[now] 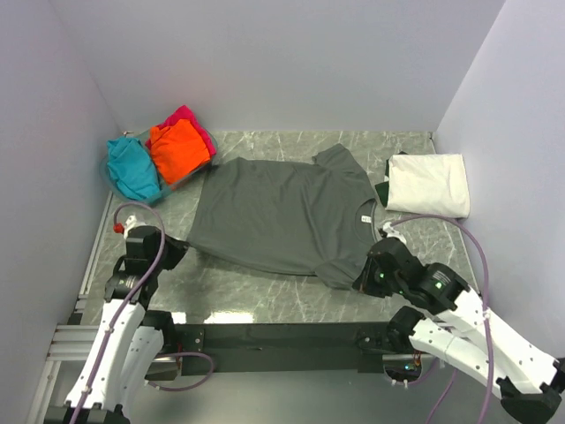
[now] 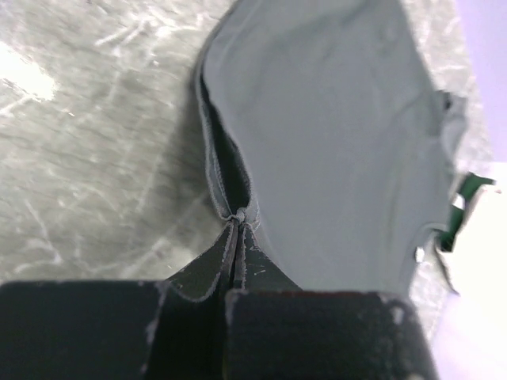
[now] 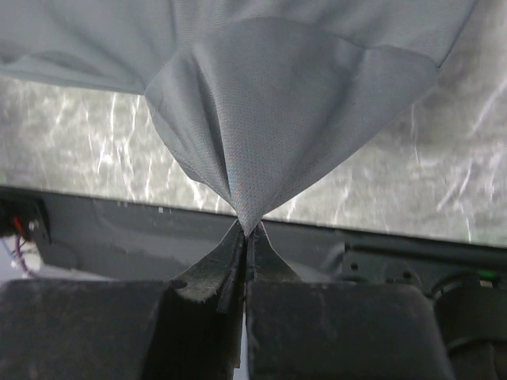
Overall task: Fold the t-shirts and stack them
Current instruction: Fold the tshirt
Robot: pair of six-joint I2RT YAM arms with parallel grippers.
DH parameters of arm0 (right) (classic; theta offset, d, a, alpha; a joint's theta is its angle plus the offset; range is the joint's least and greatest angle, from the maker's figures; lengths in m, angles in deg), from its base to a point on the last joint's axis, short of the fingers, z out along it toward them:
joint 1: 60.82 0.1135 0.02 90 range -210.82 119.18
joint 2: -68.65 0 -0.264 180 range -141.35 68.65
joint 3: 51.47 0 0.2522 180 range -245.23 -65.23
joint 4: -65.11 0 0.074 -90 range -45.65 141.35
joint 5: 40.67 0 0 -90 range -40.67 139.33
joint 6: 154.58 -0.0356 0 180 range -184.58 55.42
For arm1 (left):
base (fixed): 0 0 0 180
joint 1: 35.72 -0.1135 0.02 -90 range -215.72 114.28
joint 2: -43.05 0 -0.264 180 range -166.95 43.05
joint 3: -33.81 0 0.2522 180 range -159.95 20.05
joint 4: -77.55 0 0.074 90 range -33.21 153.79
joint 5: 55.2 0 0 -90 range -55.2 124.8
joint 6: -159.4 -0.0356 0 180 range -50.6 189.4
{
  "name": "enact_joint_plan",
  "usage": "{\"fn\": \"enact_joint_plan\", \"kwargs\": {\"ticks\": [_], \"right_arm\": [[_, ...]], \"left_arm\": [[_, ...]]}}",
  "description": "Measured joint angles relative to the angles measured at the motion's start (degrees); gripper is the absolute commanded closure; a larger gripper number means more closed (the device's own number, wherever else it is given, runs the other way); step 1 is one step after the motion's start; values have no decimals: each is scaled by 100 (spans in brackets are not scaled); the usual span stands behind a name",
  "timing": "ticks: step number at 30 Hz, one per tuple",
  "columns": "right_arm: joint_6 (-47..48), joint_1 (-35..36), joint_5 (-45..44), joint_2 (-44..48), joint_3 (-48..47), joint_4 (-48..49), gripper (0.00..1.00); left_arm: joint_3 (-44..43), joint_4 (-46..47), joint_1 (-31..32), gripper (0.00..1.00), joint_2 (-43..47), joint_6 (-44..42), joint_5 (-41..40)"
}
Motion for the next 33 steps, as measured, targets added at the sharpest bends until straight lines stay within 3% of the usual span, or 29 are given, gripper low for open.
{"fn": "enact_joint_plan", "kwargs": {"ticks": [5, 11, 18, 24, 33], "right_arm": [[-70, 2, 175, 450, 0, -483, 100], [-70, 11, 192, 369, 0, -452, 100], [400, -120, -103, -988, -42, 531, 100], [1093, -1167, 22, -2011, -76, 1626, 100], [2011, -2297, 374, -2931, -472, 2308, 100]], "left_arm": [[-151, -341, 0, 100, 461, 138, 199], [-243, -415, 0, 99, 669, 199, 310], [26, 483, 0, 99, -699, 155, 734], [-127, 1032, 0, 99, -1731, -157, 789], [-706, 1589, 0, 99, -2861, -529, 846]]}}
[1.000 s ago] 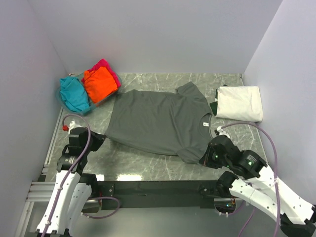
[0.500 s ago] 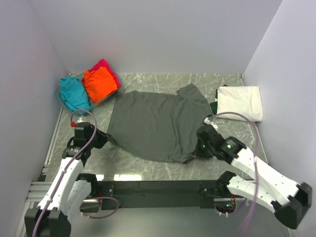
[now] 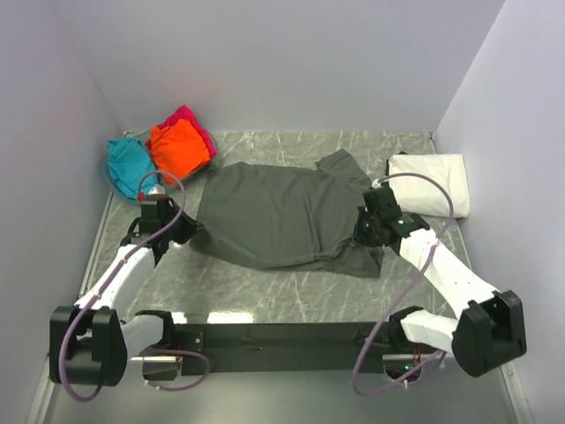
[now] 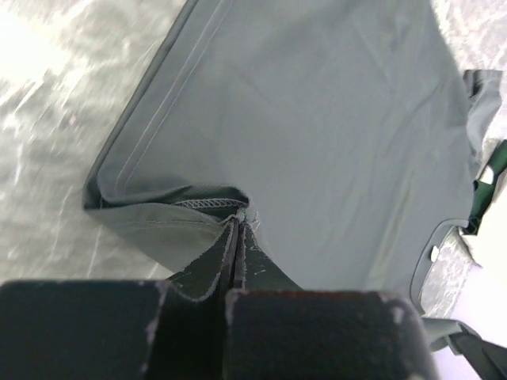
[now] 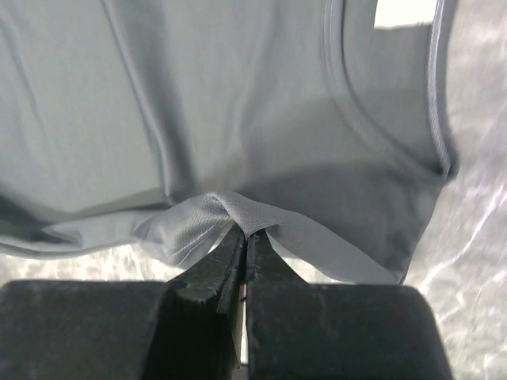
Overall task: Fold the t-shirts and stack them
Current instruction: Fold the tshirt
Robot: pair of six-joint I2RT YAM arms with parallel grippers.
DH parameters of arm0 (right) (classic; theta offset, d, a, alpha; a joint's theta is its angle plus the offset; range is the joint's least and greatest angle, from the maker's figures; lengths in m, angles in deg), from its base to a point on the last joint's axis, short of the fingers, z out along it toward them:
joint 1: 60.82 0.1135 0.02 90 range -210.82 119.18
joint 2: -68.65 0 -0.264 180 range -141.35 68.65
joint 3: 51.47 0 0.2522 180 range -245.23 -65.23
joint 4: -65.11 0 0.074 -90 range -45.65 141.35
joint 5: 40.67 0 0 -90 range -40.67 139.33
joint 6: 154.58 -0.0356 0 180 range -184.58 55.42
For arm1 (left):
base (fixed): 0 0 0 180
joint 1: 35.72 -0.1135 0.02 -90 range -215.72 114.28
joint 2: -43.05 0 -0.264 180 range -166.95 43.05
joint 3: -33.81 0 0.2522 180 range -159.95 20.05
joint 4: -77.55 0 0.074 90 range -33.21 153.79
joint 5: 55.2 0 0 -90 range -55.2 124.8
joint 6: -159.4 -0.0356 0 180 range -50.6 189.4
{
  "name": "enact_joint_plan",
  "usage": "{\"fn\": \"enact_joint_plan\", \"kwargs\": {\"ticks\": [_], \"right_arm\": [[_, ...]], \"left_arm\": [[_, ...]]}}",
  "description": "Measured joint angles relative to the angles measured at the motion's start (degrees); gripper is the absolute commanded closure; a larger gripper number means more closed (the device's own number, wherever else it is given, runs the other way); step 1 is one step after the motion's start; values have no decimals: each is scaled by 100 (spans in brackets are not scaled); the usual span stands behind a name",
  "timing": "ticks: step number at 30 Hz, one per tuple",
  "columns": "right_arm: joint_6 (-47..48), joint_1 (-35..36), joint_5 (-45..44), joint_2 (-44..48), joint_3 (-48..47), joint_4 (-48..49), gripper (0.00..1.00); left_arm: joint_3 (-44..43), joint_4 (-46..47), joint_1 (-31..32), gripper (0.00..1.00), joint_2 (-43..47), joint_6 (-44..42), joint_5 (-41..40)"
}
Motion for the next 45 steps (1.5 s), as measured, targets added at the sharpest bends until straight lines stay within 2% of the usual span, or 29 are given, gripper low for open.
{"fn": "enact_joint_plan", "kwargs": {"ticks": [11, 19, 37, 45], "right_arm": [[575, -619, 387, -1209, -654, 415, 100], [778, -914, 555, -1620, -1123, 481, 100], [1016, -1115, 612, -2973, -1954, 568, 100], [1021, -1180, 573, -3447, -2282, 568, 100]], "left_arm": [[-951, 485, -4, 99, -1220, -197, 125], [-1322, 658, -42, 99, -1679, -199, 205], [-2144, 1001, -114, 99, -3073, -192, 376], [-2186, 1025, -138, 99, -3211, -164, 269]]}}
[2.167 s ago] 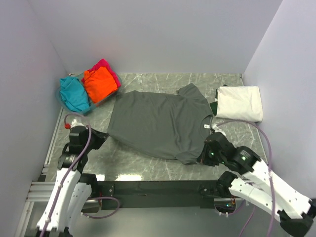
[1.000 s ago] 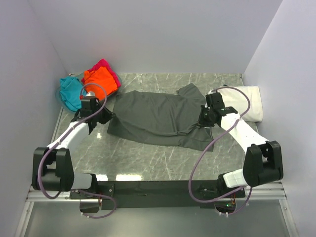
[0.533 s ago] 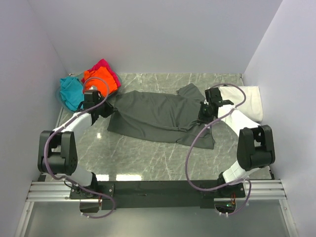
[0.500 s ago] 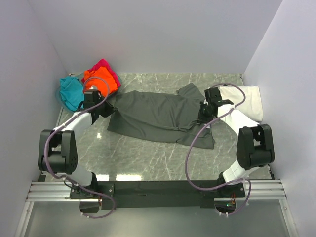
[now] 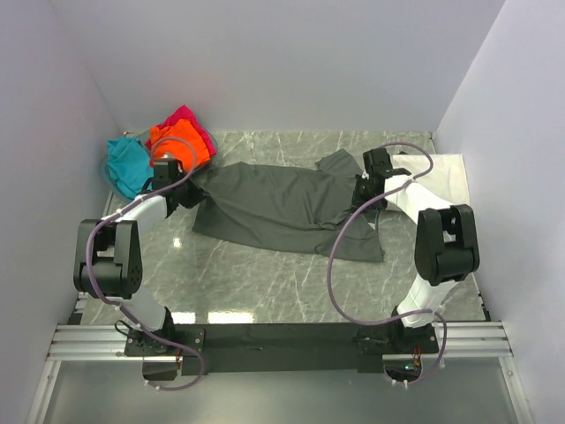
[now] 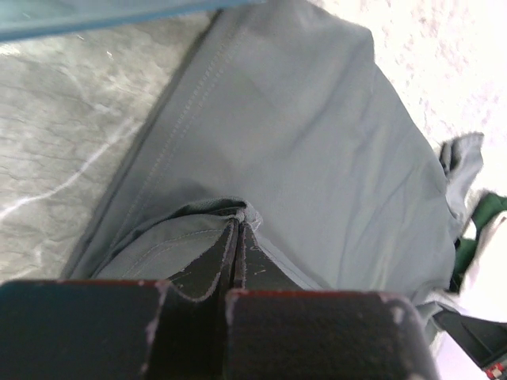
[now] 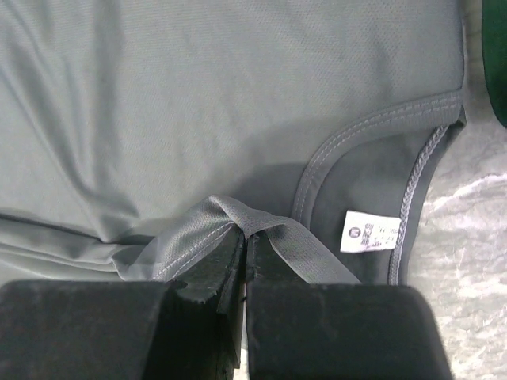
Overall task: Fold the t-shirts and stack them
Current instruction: Fold the tshirt
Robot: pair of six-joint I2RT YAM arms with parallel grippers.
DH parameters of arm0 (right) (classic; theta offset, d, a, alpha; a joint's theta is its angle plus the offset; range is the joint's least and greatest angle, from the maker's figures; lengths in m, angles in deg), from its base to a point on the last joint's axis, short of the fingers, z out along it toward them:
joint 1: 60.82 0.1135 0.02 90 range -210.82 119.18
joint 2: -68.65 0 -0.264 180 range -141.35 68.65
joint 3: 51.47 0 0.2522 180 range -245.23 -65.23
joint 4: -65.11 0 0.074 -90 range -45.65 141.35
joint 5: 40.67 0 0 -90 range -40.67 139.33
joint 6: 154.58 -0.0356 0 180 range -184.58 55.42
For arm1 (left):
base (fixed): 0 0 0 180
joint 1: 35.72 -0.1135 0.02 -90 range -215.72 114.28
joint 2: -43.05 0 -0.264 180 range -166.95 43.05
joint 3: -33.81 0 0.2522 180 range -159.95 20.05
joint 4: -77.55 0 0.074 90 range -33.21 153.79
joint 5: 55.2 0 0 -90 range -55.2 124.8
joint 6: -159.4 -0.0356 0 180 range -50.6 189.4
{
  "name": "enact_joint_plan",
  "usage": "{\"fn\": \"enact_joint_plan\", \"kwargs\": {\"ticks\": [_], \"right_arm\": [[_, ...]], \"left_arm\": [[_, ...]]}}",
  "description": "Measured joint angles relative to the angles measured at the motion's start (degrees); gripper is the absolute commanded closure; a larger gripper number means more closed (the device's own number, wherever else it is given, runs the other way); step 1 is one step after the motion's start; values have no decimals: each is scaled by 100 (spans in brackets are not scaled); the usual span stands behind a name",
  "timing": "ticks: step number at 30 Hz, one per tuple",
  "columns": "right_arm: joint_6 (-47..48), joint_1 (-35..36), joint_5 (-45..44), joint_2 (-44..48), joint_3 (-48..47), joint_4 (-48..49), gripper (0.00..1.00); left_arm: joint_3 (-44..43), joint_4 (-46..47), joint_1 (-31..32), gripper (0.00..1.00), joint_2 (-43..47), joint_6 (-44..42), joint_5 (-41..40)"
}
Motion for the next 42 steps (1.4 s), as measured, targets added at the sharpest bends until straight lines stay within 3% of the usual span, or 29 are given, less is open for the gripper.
{"fn": "enact_joint_plan", "kwargs": {"ticks": [2, 3, 4, 6, 7, 10, 16, 22, 29, 37, 42], "right_arm": [[0, -28, -4, -109, -70, -24, 95], [-2, -44, -7, -149, -109, -33, 81], [-20, -61, -4, -177, -138, -37, 70], [26, -90, -4, -173, -151, -33, 46], [28, -103, 7, -151, -157, -28, 40], [76, -114, 13, 55, -144, -24, 26], [66, -120, -129, 1228, 444, 35, 23], [-118, -170, -229, 1722, 1366, -37, 23], [-199, -315, -391, 1985, 1764, -238, 21], [-199, -599, -293, 1934, 2076, -236, 22], [-157, -603, -70, 1766, 2162, -203, 41]], "left_arm": [[0, 4, 0, 86, 0, 2, -118], [0, 2, 0, 74, 0, 2, -179], [0, 9, 0, 54, 4, 0, -243], [0, 9, 0, 39, 31, 15, -356], [0, -4, 2, 29, 83, 13, -461], [-17, -81, 101, 22, 352, -33, -769], [-157, -57, 907, 21, 992, -162, -1207], [299, 444, 1617, 22, 817, -131, -1019], [1169, 811, 1711, 21, 181, 66, -684], [1309, 1128, 1685, 20, 184, 96, -643], [1333, 1180, 1641, 20, 184, 94, -614]]}}
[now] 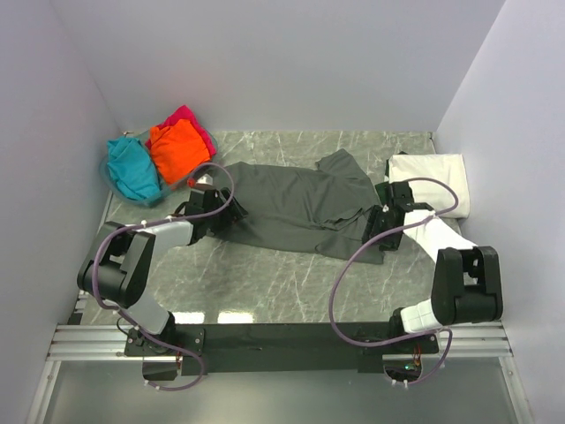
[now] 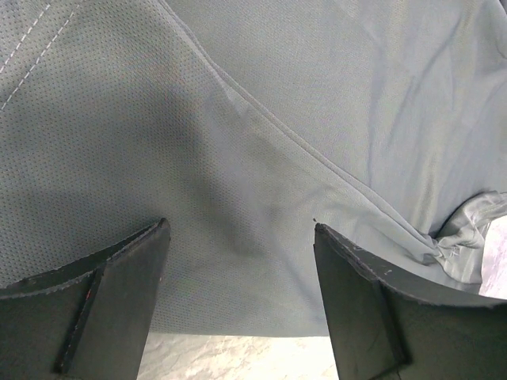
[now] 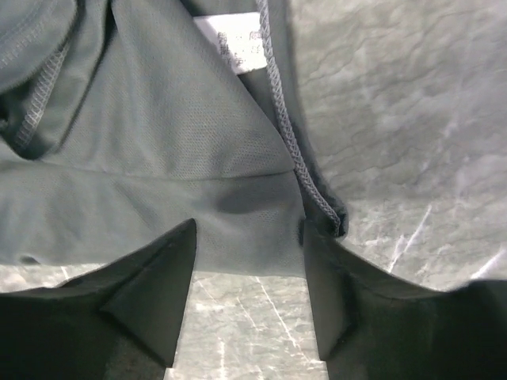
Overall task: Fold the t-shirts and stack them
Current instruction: Fold the tshirt
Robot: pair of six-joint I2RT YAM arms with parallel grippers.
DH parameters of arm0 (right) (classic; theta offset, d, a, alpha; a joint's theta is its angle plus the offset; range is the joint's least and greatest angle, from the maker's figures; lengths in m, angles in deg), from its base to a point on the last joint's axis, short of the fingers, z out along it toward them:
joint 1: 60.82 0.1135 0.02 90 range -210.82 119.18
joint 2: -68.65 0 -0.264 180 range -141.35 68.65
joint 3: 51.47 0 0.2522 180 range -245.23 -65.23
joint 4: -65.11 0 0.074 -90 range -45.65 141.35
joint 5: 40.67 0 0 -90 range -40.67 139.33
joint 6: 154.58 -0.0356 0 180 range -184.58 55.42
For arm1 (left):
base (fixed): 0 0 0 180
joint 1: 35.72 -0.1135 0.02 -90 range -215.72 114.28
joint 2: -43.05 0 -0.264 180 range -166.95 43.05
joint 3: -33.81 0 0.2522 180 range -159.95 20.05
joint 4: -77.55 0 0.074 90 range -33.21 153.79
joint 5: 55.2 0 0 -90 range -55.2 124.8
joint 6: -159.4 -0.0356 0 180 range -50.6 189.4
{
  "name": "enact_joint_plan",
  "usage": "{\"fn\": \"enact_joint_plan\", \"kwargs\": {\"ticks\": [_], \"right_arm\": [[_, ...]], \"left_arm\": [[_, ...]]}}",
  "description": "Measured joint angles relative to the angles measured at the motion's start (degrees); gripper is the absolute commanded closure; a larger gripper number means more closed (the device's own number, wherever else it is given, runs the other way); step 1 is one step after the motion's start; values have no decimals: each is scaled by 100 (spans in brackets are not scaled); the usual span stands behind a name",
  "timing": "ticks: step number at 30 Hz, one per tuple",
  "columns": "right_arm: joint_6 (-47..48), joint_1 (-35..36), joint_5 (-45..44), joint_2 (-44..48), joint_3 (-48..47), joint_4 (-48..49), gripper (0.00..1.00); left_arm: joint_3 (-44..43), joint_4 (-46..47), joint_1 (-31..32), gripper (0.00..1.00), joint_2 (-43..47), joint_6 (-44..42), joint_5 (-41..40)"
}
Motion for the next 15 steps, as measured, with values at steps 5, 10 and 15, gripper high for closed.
{"fn": "enact_joint_plan", "kwargs": {"ticks": [5, 10, 15], "right_arm": [[7, 0, 92, -133, 39, 9, 60], [31, 0, 107, -299, 39, 9, 84], [28, 0, 72, -317, 37, 2, 100]], "left_arm": [[114, 101, -192, 20, 59, -39, 105], [278, 111, -573, 20, 216, -179, 195], [389, 131, -717, 20, 326, -328, 275]]}}
